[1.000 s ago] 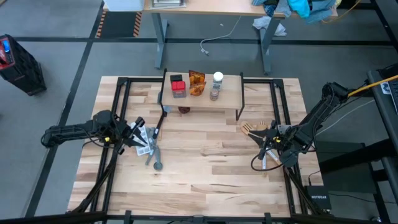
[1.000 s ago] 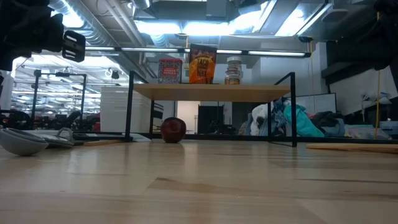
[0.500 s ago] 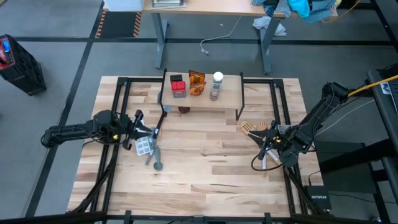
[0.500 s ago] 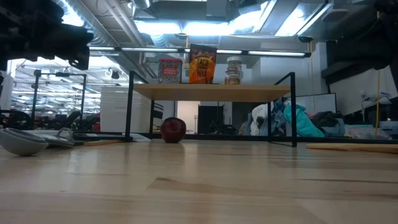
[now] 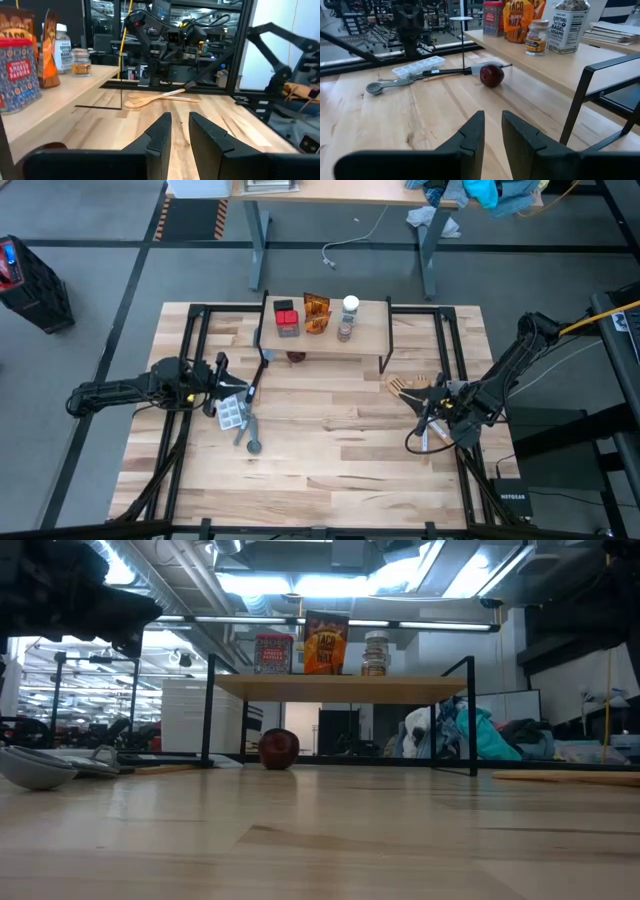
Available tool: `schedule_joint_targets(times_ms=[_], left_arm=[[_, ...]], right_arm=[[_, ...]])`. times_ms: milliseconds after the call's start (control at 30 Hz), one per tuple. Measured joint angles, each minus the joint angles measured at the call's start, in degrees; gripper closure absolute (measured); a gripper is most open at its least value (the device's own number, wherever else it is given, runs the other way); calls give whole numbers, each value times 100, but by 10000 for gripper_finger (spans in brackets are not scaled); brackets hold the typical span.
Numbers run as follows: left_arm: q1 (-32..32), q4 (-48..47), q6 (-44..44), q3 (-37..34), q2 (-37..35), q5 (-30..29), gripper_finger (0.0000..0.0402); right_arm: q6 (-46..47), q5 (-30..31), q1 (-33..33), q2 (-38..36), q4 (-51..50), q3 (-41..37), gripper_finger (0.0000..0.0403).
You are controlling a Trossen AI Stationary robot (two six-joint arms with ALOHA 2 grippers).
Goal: Shelf spices
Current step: Return to Home Position
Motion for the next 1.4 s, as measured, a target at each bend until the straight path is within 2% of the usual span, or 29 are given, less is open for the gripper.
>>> schedule_joint_targets(times_ms=[267,500,867,1000,1267,1400], left_arm=[[0,0,-714,0,0,-1,341],[0,0,-1082,0,0,0,341],[0,0,-1087,0,0,0,341],[0,0,-1086,0,0,0,341],[0,0,-1087,0,0,3,341],[0,0,-1087,0,0,3,341]], right_arm=[[-372,-115,0,-561,4,1,331],[-1247,-904,1,-1362,3,2,331],[-2617,-2894,0,-2581,4,2,331],[-3026,-3822,0,-2733,52,2,331],[-3872,-5646,-2,-2760,767,4,331],[-3913,-6029,-2,-2761,935,-96,331]])
